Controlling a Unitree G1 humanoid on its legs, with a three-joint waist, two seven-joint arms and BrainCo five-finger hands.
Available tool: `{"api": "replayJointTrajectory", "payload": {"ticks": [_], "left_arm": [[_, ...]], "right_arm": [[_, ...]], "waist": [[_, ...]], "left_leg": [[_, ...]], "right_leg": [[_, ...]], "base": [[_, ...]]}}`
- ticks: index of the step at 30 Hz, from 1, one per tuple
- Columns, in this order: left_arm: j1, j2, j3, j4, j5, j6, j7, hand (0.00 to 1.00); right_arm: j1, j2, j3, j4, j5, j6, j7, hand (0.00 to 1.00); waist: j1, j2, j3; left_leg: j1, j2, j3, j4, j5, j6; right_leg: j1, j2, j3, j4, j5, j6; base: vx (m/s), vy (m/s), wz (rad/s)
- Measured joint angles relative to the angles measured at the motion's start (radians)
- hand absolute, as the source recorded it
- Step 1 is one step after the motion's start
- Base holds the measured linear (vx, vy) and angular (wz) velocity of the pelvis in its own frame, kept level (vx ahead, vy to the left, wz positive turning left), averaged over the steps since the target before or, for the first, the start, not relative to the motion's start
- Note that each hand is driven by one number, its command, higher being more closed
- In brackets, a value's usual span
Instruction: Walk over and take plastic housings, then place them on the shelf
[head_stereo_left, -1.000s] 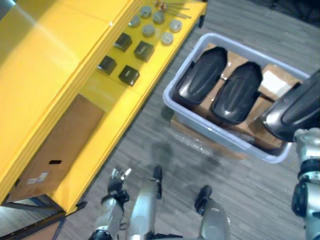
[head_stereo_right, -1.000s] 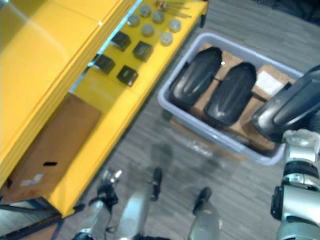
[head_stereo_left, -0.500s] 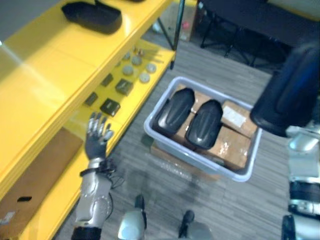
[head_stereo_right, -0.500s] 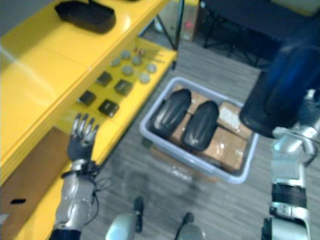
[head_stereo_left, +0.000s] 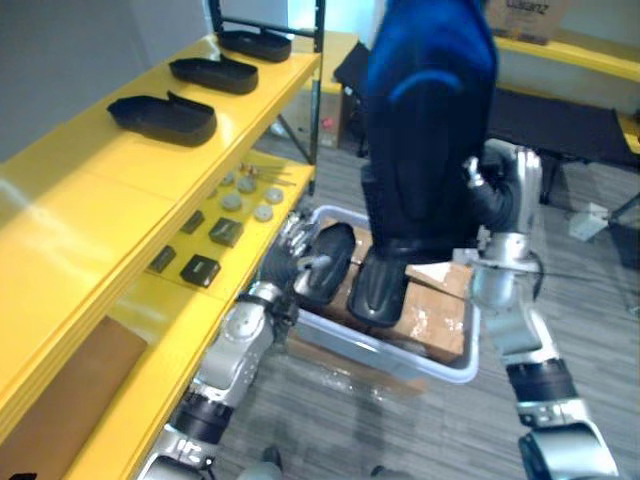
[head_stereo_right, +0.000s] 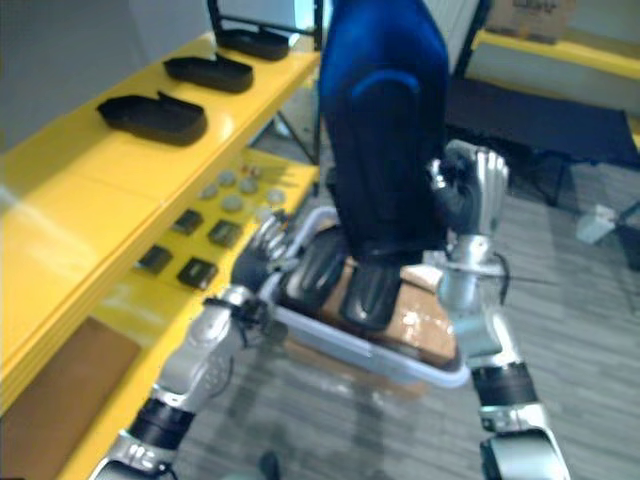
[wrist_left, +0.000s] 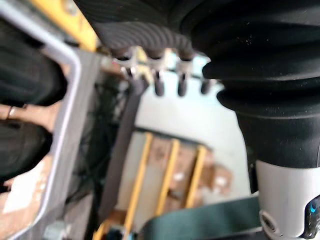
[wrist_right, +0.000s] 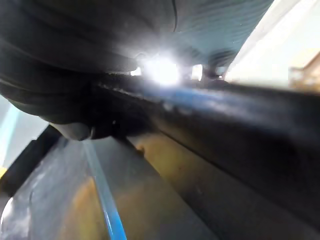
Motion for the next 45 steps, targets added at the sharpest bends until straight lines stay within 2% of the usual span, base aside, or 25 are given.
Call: {"api": "replayJointTrajectory", "payload": {"ticks": [7, 13, 17, 18, 21, 24, 28, 35, 45], "left_arm": [[-0.003, -0.026, -0.052, 0.006, 0.002, -0.002, -0.021, 0.0], [-0.008, -0.063, -0.078, 0.028, -0.048, -0.008, -0.018, 0.0], [-0.007, -0.062, -0.095, 0.058, -0.112, -0.025, -0.018, 0.0], [-0.007, -0.059, -0.104, 0.06, -0.134, -0.025, -0.018, 1.0], [-0.007, -0.06, -0.113, 0.06, -0.19, -0.037, -0.018, 1.0], [-0.006, -0.06, -0.113, 0.06, -0.201, -0.046, -0.016, 1.0], [-0.006, -0.059, -0.113, 0.06, -0.188, -0.043, 0.001, 1.0], [-0.006, -0.05, -0.112, 0.06, -0.183, -0.024, 0.012, 1.0], [-0.007, -0.041, -0.113, 0.06, -0.172, -0.028, 0.001, 1.0]], "right_arm": [[0.006, 0.04, 0.088, 0.014, 0.0, -0.002, 0.083, 1.0], [0.059, 0.068, 0.157, 0.092, -0.003, -0.015, 0.125, 1.0], [0.101, 0.087, 0.169, 0.144, -0.001, -0.015, 0.125, 1.0], [0.104, 0.096, 0.169, 0.164, -0.001, -0.016, 0.125, 1.0], [0.119, 0.109, 0.174, 0.184, 0.0, -0.02, 0.123, 1.0], [0.126, 0.125, 0.175, 0.21, 0.001, -0.035, 0.117, 1.0], [0.14, 0.129, 0.189, 0.21, 0.001, -0.049, 0.076, 1.0], [0.165, 0.138, 0.218, 0.21, 0.001, -0.048, -0.001, 1.0], [0.177, 0.14, 0.249, 0.206, 0.001, -0.048, -0.083, 1.0]], "waist": [[-0.001, 0.01, -0.019], [-0.003, 0.034, -0.052], [-0.003, 0.022, -0.079], [-0.004, 0.018, -0.082], [-0.005, 0.008, -0.088], [-0.003, 0.001, -0.093], [-0.004, -0.001, -0.095], [-0.004, -0.035, -0.118], [-0.004, -0.037, -0.12]], "left_leg": [[-0.008, -0.026, -0.002, -0.05, 0.04, 0.014], [-0.022, -0.026, -0.004, -0.052, 0.057, 0.023], [-0.039, -0.019, -0.013, -0.052, 0.066, 0.019], [-0.041, -0.019, -0.026, -0.052, 0.068, 0.017], [-0.042, -0.018, -0.031, -0.052, 0.072, 0.013], [-0.042, -0.018, -0.031, -0.051, 0.073, 0.012], [-0.043, -0.017, -0.033, -0.051, 0.074, 0.01], [-0.051, -0.004, -0.037, -0.051, 0.08, 0.004], [-0.053, -0.003, -0.031, -0.051, 0.082, 0.006]], "right_leg": [[-0.003, -0.006, -0.004, -0.043, -0.01, -0.008], [-0.014, -0.007, -0.008, -0.046, -0.013, -0.011], [-0.018, 0.0, -0.015, -0.065, -0.002, -0.01], [-0.015, 0.0, -0.024, -0.067, 0.004, -0.004], [-0.008, 0.002, -0.031, -0.073, 0.009, -0.005], [-0.004, 0.005, -0.032, -0.083, 0.013, -0.007], [-0.004, 0.011, -0.03, -0.085, 0.015, -0.008], [-0.005, 0.023, -0.031, -0.102, 0.023, -0.018], [-0.004, 0.024, -0.025, -0.118, 0.032, -0.024]], "base": [[-0.11, 0.003, 0.01], [-0.07, 0.012, 0.01], [0.0, -0.001, 0.05], [0.02, -0.005, 0.12], [0.02, -0.001, 0.12], [0.0, 0.0, 0.0], [0.0, 0.0, 0.0], [0.0, 0.001, 0.0], [-0.01, 0.005, -0.01]]}}
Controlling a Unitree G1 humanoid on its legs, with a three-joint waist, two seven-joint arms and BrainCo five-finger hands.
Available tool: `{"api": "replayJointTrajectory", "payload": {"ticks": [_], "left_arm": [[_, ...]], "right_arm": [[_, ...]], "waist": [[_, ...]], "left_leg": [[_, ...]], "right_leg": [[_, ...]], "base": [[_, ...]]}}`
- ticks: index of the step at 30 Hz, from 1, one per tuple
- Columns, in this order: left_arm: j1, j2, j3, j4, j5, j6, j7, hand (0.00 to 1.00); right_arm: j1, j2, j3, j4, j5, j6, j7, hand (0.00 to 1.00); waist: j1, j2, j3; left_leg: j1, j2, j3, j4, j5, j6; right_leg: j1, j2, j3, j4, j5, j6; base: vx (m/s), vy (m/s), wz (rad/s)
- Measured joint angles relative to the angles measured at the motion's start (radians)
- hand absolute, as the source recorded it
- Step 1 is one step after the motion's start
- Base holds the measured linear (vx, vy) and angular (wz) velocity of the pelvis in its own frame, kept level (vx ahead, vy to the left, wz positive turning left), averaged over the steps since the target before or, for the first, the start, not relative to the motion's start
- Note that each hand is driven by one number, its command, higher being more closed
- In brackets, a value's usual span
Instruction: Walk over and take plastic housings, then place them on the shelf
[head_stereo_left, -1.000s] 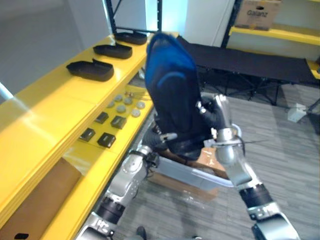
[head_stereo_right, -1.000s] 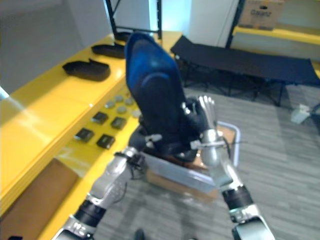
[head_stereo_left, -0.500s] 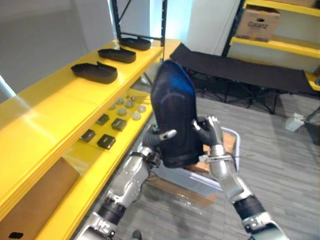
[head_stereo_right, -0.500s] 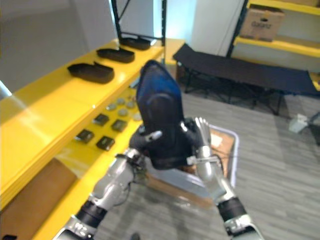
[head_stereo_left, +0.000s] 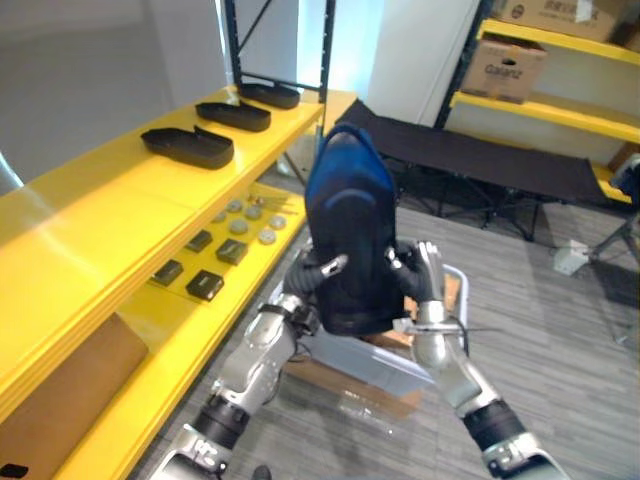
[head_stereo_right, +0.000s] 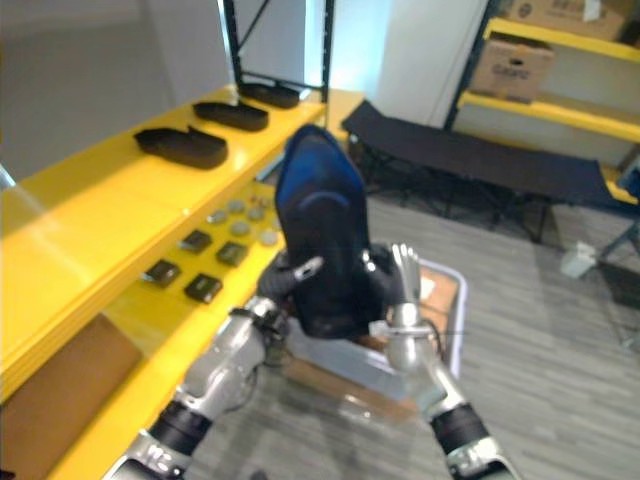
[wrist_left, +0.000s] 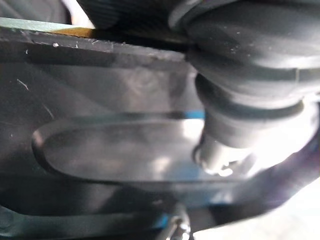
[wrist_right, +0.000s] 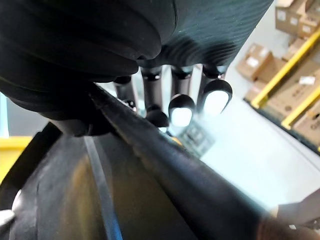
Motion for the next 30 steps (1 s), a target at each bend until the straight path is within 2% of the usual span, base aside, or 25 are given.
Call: {"api": "replayJointTrajectory", "payload": {"ticks": [2, 3, 10, 13, 16, 18, 21, 24, 27, 28, 30], "left_arm": [[0.0, 0.003, 0.0, 0.0, -0.013, -0.003, -0.002, 1.0], [0.0, 0.006, 0.0, 0.0, -0.017, -0.006, -0.006, 1.0], [0.017, 0.024, 0.002, 0.0, -0.042, -0.033, -0.015, 1.0], [0.03, 0.02, 0.003, -0.008, -0.021, -0.066, -0.013, 1.0], [0.074, 0.001, 0.013, -0.075, -0.013, -0.105, 0.008, 1.0], [0.082, -0.023, 0.017, -0.103, 0.006, -0.13, 0.017, 1.0], [0.092, -0.059, 0.034, -0.15, 0.106, -0.168, 0.044, 1.0], [0.093, -0.091, 0.034, -0.191, 0.195, -0.187, 0.062, 1.0], [0.104, -0.115, 0.055, -0.189, 0.3, -0.206, 0.142, 1.0], [0.121, -0.127, 0.101, -0.179, 0.312, -0.21, 0.185, 1.0], [0.189, -0.134, 0.263, -0.144, 0.36, -0.212, 0.303, 1.0]], "right_arm": [[0.0, 0.001, 0.003, -0.003, -0.001, 0.0, -0.007, 1.0], [0.0, 0.004, 0.004, -0.006, -0.001, 0.0, -0.012, 0.0], [0.003, 0.004, 0.033, -0.031, 0.009, -0.003, -0.013, 0.0], [0.006, 0.01, 0.041, -0.058, 0.063, -0.005, -0.011, 0.0], [0.028, 0.02, 0.027, -0.173, 0.09, -0.005, -0.004, 0.0], [0.047, 0.025, -0.006, -0.25, 0.109, -0.009, 0.018, 0.0], [0.072, 0.032, -0.067, -0.366, 0.18, -0.021, 0.089, 0.0], [0.096, 0.037, -0.121, -0.45, 0.252, -0.063, 0.125, 0.0], [0.137, 0.051, -0.186, -0.55, 0.369, -0.142, 0.154, 0.0], [0.15, 0.069, -0.243, -0.596, 0.416, -0.172, 0.152, 0.0], [0.177, 0.101, -0.451, -0.669, 0.549, -0.237, 0.141, 0.0]], "waist": [[0.0, 0.0, 0.0], [0.0, 0.0, 0.0], [0.001, 0.001, 0.001], [0.0, 0.002, 0.001], [0.004, 0.004, 0.002], [0.0, 0.005, 0.003], [-0.002, 0.017, 0.01], [-0.018, 0.034, 0.02], [-0.027, 0.051, 0.014], [-0.03, 0.059, 0.011], [-0.059, 0.068, 0.01]], "left_leg": [[0.0, 0.0, 0.0, 0.0, 0.0, 0.0], [0.0, 0.0, 0.001, 0.0, 0.0, 0.0], [0.0, 0.001, 0.005, 0.0, 0.0, 0.0], [0.001, 0.0, 0.008, 0.0, 0.0, 0.0], [0.002, 0.001, 0.034, 0.001, 0.0, 0.0], [0.003, -0.002, 0.038, 0.0, 0.0, 0.0], [0.024, -0.005, 0.058, 0.0, -0.004, 0.001], [0.029, -0.005, 0.062, -0.001, -0.011, 0.001], [0.036, 0.005, 0.089, -0.001, -0.013, 0.004], [0.033, 0.007, 0.094, -0.001, -0.013, 0.003], [0.036, 0.009, 0.104, -0.001, -0.013, 0.003]], "right_leg": [[0.0, 0.0, 0.0, 0.0, 0.0, 0.0], [0.0, 0.0, 0.001, -0.001, 0.0, 0.0], [-0.001, 0.001, 0.004, -0.005, 0.004, 0.006], [-0.004, 0.003, 0.006, -0.002, 0.005, 0.006], [-0.026, 0.004, 0.026, 0.018, 0.004, 0.005], [-0.031, 0.002, 0.028, 0.026, 0.003, 0.004], [-0.033, -0.002, 0.048, 0.044, -0.005, -0.006], [-0.035, -0.005, 0.054, 0.053, -0.017, 0.002], [-0.048, -0.001, 0.08, 0.049, -0.018, 0.005], [-0.053, -0.001, 0.081, 0.047, -0.017, 0.007], [-0.051, 0.0, 0.082, 0.038, -0.015, 0.01]], "base": [[0.0, 0.0, 0.0], [0.0, 0.0, 0.0], [0.0, 0.0, 0.0], [0.0, 0.002, -0.01], [0.0, 0.017, -0.16], [-0.01, 0.029, -0.14], [-0.04, 0.037, -0.17], [-0.07, 0.029, -0.08], [-0.05, 0.013, -0.24], [-0.01, -0.003, -0.23], [0.0, -0.002, -0.14]]}}
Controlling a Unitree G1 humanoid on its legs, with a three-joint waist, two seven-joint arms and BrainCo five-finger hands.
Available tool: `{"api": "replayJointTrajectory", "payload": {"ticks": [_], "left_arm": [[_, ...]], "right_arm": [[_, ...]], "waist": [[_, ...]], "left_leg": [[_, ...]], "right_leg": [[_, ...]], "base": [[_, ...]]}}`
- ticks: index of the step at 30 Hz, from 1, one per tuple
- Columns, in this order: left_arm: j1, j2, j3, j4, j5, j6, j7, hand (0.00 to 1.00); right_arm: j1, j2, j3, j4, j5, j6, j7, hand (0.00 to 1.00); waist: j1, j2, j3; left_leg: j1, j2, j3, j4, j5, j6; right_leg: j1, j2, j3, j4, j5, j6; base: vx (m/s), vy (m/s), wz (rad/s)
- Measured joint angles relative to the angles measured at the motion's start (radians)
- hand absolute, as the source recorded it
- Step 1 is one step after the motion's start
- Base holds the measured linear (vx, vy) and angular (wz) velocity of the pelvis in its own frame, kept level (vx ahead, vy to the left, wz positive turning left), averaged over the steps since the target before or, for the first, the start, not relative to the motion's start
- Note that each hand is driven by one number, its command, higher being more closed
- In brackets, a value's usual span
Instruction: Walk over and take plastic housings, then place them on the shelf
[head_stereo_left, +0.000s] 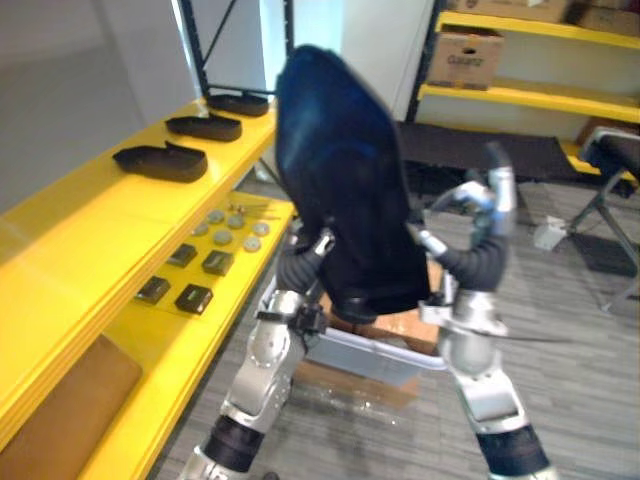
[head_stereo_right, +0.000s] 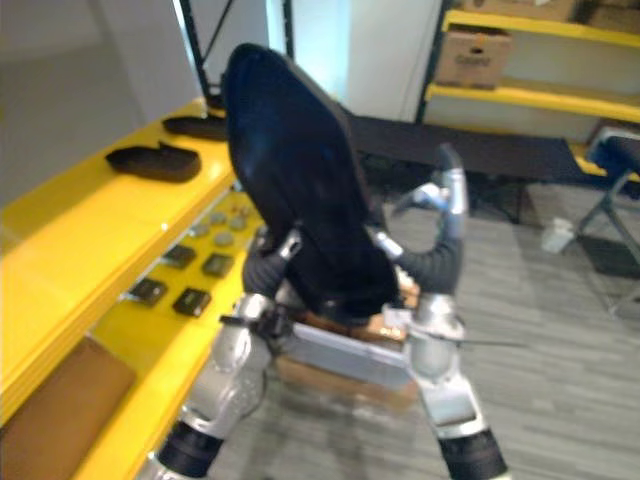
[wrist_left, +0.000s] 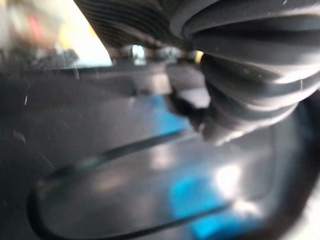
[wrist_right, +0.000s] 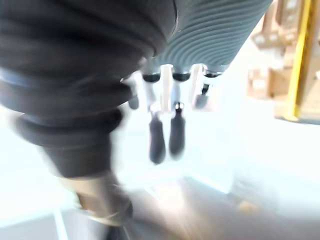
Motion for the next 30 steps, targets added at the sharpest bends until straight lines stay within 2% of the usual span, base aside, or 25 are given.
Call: {"api": "replayJointTrajectory", "payload": {"ticks": [2, 3, 4, 6, 8, 12, 17, 19, 25, 28, 30], "left_arm": [[0.043, 0.0, 0.097, 0.007, 0.019, -0.002, 0.072, 1.0], [0.063, 0.004, 0.138, 0.006, 0.02, -0.014, 0.1, 1.0], [0.072, 0.005, 0.151, 0.002, 0.02, -0.028, 0.106, 1.0], [0.109, -0.001, 0.158, -0.079, 0.024, -0.053, 0.111, 1.0], [0.133, -0.015, 0.144, -0.144, 0.055, -0.085, 0.119, 1.0], [0.18, -0.027, 0.113, -0.202, 0.088, -0.155, 0.128, 1.0], [0.259, -0.032, 0.074, -0.183, 0.096, -0.155, 0.111, 1.0], [0.269, -0.031, 0.061, -0.157, 0.092, -0.155, 0.093, 1.0], [0.298, -0.028, 0.065, -0.156, 0.08, -0.163, 0.088, 1.0], [0.294, -0.017, 0.091, -0.172, 0.102, -0.166, 0.139, 1.0], [0.295, -0.011, 0.139, -0.215, 0.135, -0.163, 0.188, 1.0]], "right_arm": [[0.064, 0.003, -0.112, -0.004, 0.101, -0.026, 0.014, 0.0], [0.118, 0.017, -0.14, 0.002, 0.171, -0.027, 0.053, 0.0], [0.145, 0.029, -0.143, 0.006, 0.218, -0.022, 0.084, 0.0], [0.227, 0.092, -0.134, 0.067, 0.429, -0.007, 0.228, 0.0], [0.291, 0.148, -0.119, 0.133, 0.494, 0.005, 0.277, 0.0], [0.406, 0.23, -0.098, 0.307, 0.517, 0.003, 0.304, 0.0], [0.445, 0.235, -0.101, 0.555, 0.531, 0.001, 0.3, 0.0], [0.456, 0.236, -0.106, 0.615, 0.531, 0.012, 0.275, 0.0], [0.445, 0.236, -0.1, 0.594, 0.51, 0.024, 0.258, 0.0], [0.42, 0.226, -0.084, 0.549, 0.489, 0.056, 0.295, 0.0], [0.385, 0.196, -0.046, 0.536, 0.484, 0.085, 0.332, 0.0]], "waist": [[-0.004, -0.001, 0.0], [-0.006, -0.001, 0.001], [-0.007, -0.001, 0.001], [-0.011, -0.004, 0.001], [-0.012, -0.004, 0.001], [-0.024, 0.0, 0.002], [-0.025, 0.004, 0.007], [-0.024, 0.006, 0.009], [-0.02, 0.009, 0.012], [-0.019, 0.008, 0.014], [-0.004, 0.006, 0.02]], "left_leg": [[0.0, 0.002, 0.006, 0.0, -0.001, -0.002], [-0.001, 0.003, 0.006, 0.0, -0.002, -0.003], [-0.001, 0.003, 0.006, 0.0, -0.002, -0.002], [-0.002, 0.001, 0.006, 0.0, -0.004, -0.004], [-0.005, -0.001, 0.007, 0.0, -0.007, -0.006], [-0.021, 0.0, 0.014, 0.0, -0.01, -0.01], [-0.019, 0.002, 0.036, 0.0, -0.022, -0.01], [-0.018, 0.001, 0.036, 0.0, -0.023, -0.01], [-0.015, -0.002, 0.028, 0.0, -0.024, -0.01], [-0.02, -0.006, -0.002, 0.0, -0.024, -0.01], [-0.024, -0.012, -0.045, 0.0, -0.024, -0.011]], "right_leg": [[-0.001, 0.001, 0.0, -0.004, 0.001, 0.002], [-0.001, 0.002, 0.0, -0.004, 0.002, 0.002], [-0.001, 0.001, 0.0, -0.004, 0.002, 0.002], [-0.001, -0.001, -0.001, -0.004, 0.002, 0.002], [-0.001, -0.001, -0.001, -0.004, 0.003, 0.002], [-0.019, 0.0, 0.004, -0.005, 0.012, 0.002], [-0.028, 0.002, 0.024, -0.008, 0.013, 0.002], [-0.027, 0.001, 0.023, -0.008, 0.012, 0.002], [-0.019, -0.001, 0.016, -0.008, 0.012, 0.002], [-0.008, -0.004, -0.007, -0.011, 0.008, 0.003], [0.019, -0.008, -0.051, -0.018, -0.002, 0.006]], "base": [[0.02, -0.005, -0.08], [0.04, -0.007, -0.02], [0.04, -0.003, 0.02], [0.05, 0.003, 0.03], [0.06, 0.007, 0.01], [0.05, 0.005, -0.04], [0.03, 0.006, -0.13], [0.01, 0.005, -0.02], [0.0, 0.005, 0.03], [-0.01, 0.007, 0.22], [-0.02, 0.006, 0.49]]}}
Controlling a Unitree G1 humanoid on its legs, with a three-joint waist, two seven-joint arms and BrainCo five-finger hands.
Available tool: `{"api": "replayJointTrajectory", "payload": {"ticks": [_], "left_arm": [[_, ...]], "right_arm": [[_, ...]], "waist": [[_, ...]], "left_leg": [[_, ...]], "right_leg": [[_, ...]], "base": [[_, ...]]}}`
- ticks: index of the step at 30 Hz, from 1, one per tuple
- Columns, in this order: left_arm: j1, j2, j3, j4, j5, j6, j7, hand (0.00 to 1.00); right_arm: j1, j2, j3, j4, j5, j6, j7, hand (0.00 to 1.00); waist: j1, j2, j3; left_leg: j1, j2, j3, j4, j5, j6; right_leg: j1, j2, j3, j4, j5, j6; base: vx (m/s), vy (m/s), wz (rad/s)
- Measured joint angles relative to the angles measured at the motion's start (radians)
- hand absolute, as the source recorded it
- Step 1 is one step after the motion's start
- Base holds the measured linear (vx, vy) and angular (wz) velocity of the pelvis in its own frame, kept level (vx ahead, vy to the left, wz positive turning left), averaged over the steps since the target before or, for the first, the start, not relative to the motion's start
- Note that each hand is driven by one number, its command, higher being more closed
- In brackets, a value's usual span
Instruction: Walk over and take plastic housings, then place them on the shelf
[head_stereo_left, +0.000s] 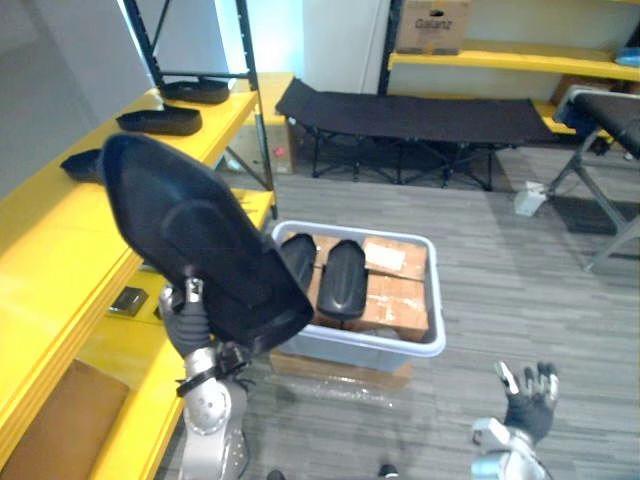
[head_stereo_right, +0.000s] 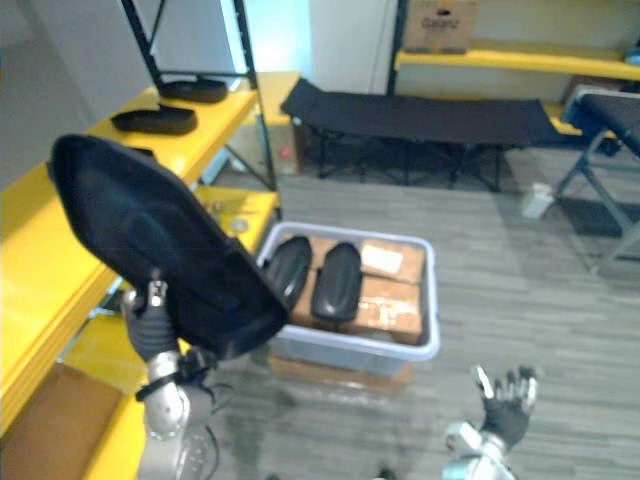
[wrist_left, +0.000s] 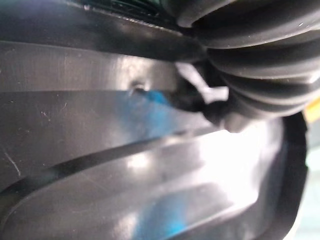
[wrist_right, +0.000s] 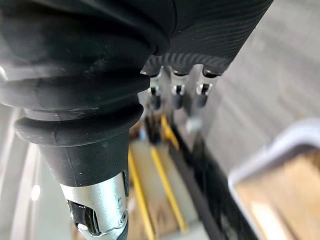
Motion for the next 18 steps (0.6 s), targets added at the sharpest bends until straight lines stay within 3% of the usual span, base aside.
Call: {"api": "replayJointTrajectory", "payload": {"ticks": [6, 11, 15, 18], "left_arm": [[0.047, -0.007, 0.2, -0.138, 0.043, 0.008, 0.041, 1.0], [0.183, -0.073, 0.362, -0.181, 0.042, 0.007, 0.032, 1.0], [0.216, -0.089, 0.418, -0.196, 0.033, 0.003, 0.011, 1.0], [0.209, -0.089, 0.436, -0.196, 0.034, -0.017, -0.011, 1.0]], "right_arm": [[-0.13, -0.052, 0.135, 0.015, -0.038, 0.068, 0.058, 0.0], [-0.248, -0.057, 0.229, 0.056, -0.101, 0.098, 0.086, 0.0], [-0.278, -0.058, 0.292, 0.058, -0.131, 0.153, 0.125, 0.0], [-0.277, -0.057, 0.325, 0.059, -0.15, 0.178, 0.135, 0.0]], "waist": [[0.075, 0.002, 0.018], [0.182, -0.016, 0.027], [0.205, -0.034, 0.038], [0.205, -0.048, 0.048]], "left_leg": [[-0.036, -0.03, -0.156, 0.0, 0.031, 0.013], [-0.062, -0.068, -0.262, 0.001, 0.043, 0.024], [-0.065, -0.084, -0.303, 0.0, 0.03, 0.037], [-0.067, -0.085, -0.302, 0.0, 0.028, 0.041]], "right_leg": [[0.067, -0.016, -0.175, 0.002, -0.012, 0.015], [0.109, -0.034, -0.286, 0.008, -0.014, 0.016], [0.123, -0.048, -0.316, 0.037, -0.019, 0.009], [0.124, -0.048, -0.318, 0.043, -0.037, -0.018]], "base": [[0.02, 0.012, 0.87], [0.04, 0.051, 0.7], [-0.01, 0.061, 0.34], [-0.04, 0.029, 0.09]]}}
